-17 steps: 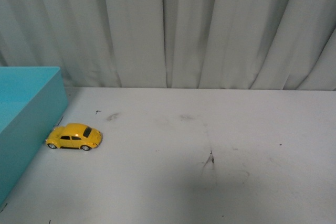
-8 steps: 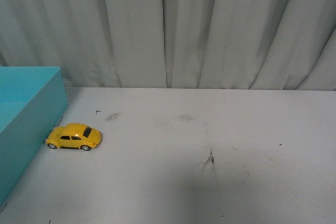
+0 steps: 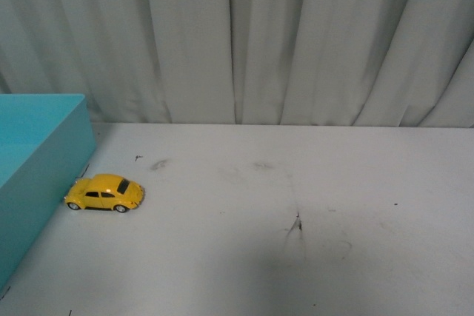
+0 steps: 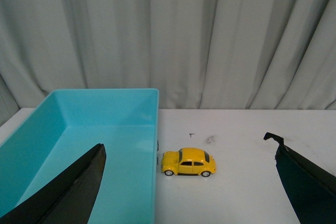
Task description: Wind up and store yellow beetle toy
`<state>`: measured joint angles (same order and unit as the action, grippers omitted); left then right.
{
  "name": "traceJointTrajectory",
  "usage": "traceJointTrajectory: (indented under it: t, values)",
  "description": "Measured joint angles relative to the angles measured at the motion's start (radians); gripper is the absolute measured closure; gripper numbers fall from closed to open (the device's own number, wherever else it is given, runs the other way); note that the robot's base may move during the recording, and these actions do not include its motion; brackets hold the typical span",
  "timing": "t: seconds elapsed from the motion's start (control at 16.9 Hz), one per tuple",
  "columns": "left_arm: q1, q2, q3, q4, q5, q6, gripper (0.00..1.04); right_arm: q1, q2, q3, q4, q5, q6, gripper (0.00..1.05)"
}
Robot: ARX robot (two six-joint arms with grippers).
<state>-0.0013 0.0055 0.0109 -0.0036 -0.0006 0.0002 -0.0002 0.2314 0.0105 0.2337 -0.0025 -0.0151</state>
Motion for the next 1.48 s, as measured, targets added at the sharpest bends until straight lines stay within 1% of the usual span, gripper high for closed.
traceJointTrajectory:
  t: [0.24, 0.3, 0.36, 0.47, 0.53, 0.59, 0.65, 0.77, 0.83, 0.95, 1.07, 1.13, 1.19, 1.25, 1.3, 1.36, 1.42, 1.48]
  values:
    - [0.000, 0.000, 0.000, 0.000, 0.000, 0.000, 0.07, 0.000, -0.068, 0.000, -0.075, 0.000, 0.000, 1.03]
    - [0.000, 0.000, 0.000, 0.000, 0.000, 0.000, 0.07, 0.000, -0.156, 0.000, -0.212, -0.002, 0.001, 1.03]
    - [0.000, 0.000, 0.000, 0.000, 0.000, 0.000, 0.07, 0.000, -0.230, 0.000, -0.225, 0.002, 0.000, 1.03]
    - [0.000, 0.000, 0.000, 0.000, -0.001, 0.000, 0.07, 0.000, -0.226, 0.000, -0.241, 0.003, 0.000, 1.03]
    - [0.000, 0.000, 0.000, 0.000, 0.000, 0.000, 0.07, 0.000, -0.229, 0.000, -0.238, 0.003, 0.000, 0.97]
    - [0.000, 0.000, 0.000, 0.000, 0.000, 0.000, 0.07, 0.000, -0.229, 0.000, -0.238, 0.003, 0.000, 0.89]
    - [0.000, 0.000, 0.000, 0.000, 0.000, 0.000, 0.07, 0.000, -0.229, 0.000, -0.238, 0.003, 0.000, 0.74]
    - [0.000, 0.000, 0.000, 0.000, 0.000, 0.000, 0.07, 0.000, -0.229, 0.000, -0.238, 0.003, 0.000, 0.51]
    - [0.000, 0.000, 0.000, 0.000, 0.000, 0.000, 0.07, 0.000, -0.229, 0.000, -0.238, 0.003, 0.000, 0.43]
    - [0.000, 0.000, 0.000, 0.000, 0.000, 0.000, 0.07, 0.000, -0.229, 0.000, -0.238, 0.003, 0.000, 0.20]
    - [0.000, 0.000, 0.000, 0.000, 0.000, 0.000, 0.07, 0.000, -0.229, 0.000, -0.238, 0.003, 0.001, 0.04]
    - [0.000, 0.000, 0.000, 0.000, 0.000, 0.000, 0.07, 0.000, -0.229, 0.000, -0.238, 0.003, 0.000, 0.07]
    - [-0.014, 0.019, 0.029, -0.104, -0.040, -0.036, 0.07, 0.000, -0.229, 0.000, -0.238, 0.003, 0.001, 0.07]
    - [-0.033, 0.138, 0.102, -0.246, -0.127, -0.113, 0.07, 0.000, -0.229, 0.000, -0.238, 0.005, 0.001, 0.06]
    - [0.000, 0.274, 0.150, -0.237, -0.137, -0.186, 0.07, 0.000, -0.229, 0.000, -0.237, 0.002, 0.000, 0.06]
    - [0.063, 0.405, 0.179, -0.122, -0.117, -0.240, 0.07, 0.000, -0.229, 0.000, -0.237, 0.004, 0.001, 0.06]
    - [0.093, 0.541, 0.213, 0.012, -0.088, -0.256, 0.07, 0.000, -0.229, 0.000, -0.238, 0.003, 0.001, 0.06]
    - [0.083, 0.671, 0.253, 0.128, -0.074, -0.256, 0.07, 0.000, -0.229, 0.000, -0.238, 0.003, 0.001, 0.06]
